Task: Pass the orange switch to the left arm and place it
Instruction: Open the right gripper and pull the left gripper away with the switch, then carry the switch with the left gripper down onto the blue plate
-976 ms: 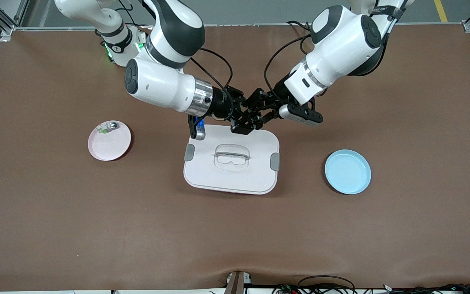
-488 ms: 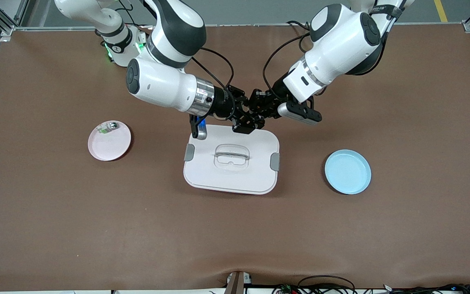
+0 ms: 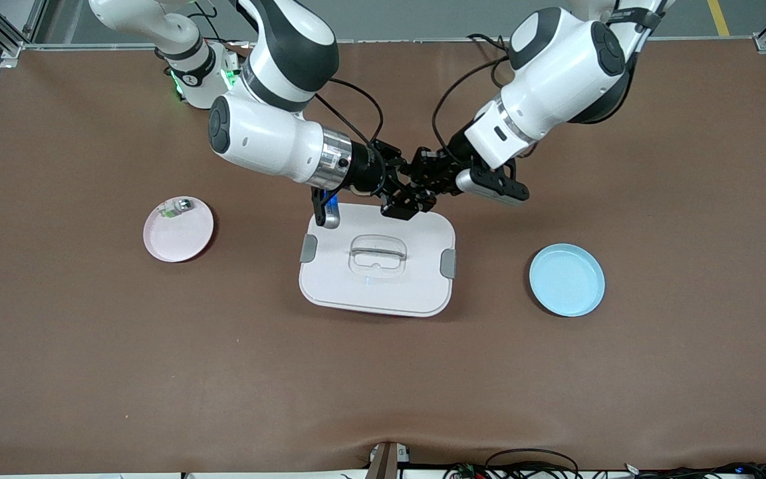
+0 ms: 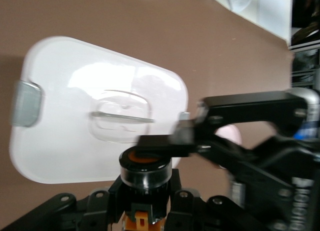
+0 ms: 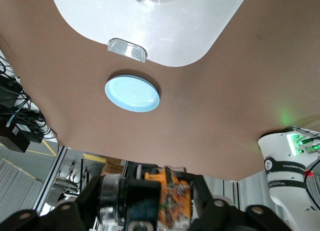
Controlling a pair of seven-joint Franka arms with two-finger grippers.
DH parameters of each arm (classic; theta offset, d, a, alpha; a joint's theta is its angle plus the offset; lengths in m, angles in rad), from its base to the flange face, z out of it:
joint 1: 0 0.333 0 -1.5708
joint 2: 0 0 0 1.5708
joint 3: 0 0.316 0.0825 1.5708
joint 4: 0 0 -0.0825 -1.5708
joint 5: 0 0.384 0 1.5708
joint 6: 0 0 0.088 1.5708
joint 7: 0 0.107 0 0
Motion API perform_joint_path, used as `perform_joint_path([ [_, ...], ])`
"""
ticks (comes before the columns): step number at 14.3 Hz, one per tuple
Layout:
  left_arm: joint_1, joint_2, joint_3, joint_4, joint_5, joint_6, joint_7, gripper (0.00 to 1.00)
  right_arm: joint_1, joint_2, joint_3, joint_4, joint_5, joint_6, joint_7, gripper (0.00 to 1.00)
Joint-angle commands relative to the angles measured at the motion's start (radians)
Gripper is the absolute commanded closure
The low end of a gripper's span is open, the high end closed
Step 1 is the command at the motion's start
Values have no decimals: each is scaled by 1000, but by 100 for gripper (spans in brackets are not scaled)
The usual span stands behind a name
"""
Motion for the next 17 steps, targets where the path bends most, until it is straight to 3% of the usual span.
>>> perform_joint_path([
  [1,61,-3,8,37,106,-95,14,100,-2,-2,0,12,14,-20,9,0],
  [4,85,0,8,37,175,-120,17,100,-14,-2,0,13,13,-25,6,0],
  [6,110,14,8,37,296,-160,49,100,-31,-13,-6,13,1,-70,2,0],
  [11,239,23,12,32,391,-359,485,100,-180,-90,-9,7,-76,-415,-239,0],
  [15,273,60,12,19,595,-388,699,100,-283,-137,-8,-1,-277,-636,-468,0],
  [17,303,95,11,16,658,-388,799,100,-287,-156,-8,-1,-364,-664,-530,0],
])
